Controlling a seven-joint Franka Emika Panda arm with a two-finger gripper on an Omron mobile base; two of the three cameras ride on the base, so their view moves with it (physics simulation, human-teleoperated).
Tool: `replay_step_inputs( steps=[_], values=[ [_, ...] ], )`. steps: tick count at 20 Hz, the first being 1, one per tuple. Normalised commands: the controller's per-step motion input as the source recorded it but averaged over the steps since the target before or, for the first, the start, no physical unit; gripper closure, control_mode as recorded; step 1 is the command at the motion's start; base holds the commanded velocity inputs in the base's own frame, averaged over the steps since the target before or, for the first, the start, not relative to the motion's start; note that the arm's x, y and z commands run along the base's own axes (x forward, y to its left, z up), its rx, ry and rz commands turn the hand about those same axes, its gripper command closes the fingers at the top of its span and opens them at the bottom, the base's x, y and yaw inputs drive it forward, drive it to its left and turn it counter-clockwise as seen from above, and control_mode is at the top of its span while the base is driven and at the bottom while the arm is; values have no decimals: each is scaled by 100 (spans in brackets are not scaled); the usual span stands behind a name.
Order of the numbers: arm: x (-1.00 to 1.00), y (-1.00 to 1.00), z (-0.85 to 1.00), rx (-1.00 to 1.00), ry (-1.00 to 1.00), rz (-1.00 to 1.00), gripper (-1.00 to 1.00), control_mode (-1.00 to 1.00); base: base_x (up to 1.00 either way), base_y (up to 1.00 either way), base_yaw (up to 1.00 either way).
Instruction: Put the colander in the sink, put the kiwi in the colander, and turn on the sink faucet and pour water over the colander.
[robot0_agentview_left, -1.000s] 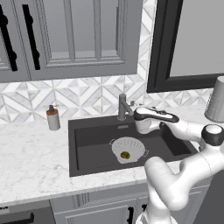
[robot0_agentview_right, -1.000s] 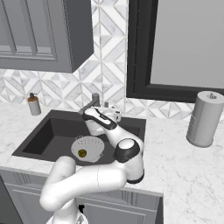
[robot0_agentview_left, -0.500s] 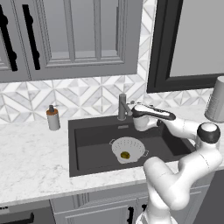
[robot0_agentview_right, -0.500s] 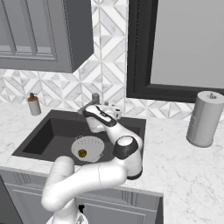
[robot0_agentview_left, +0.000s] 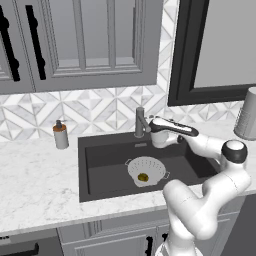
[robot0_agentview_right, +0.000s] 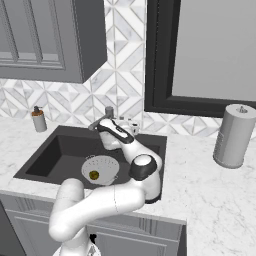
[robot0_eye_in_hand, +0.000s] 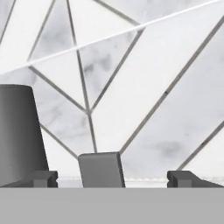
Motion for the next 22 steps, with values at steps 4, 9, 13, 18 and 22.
replay_step_inputs(
  steps=[4, 9, 13, 18, 22],
  values=[
    [8, 0, 0, 0, 0, 0, -100, -100, 0, 0, 0],
    [16, 0, 0, 0, 0, 0, -100, -100, 0, 0, 0],
    [10, 0, 0, 0, 0, 0, -100, -100, 0, 0, 0],
    [1, 0, 0, 0, 0, 0, -100, -100, 0, 0, 0],
    [0, -21, 0, 1, 1, 0, -100, -100, 0, 0, 0]
  ],
)
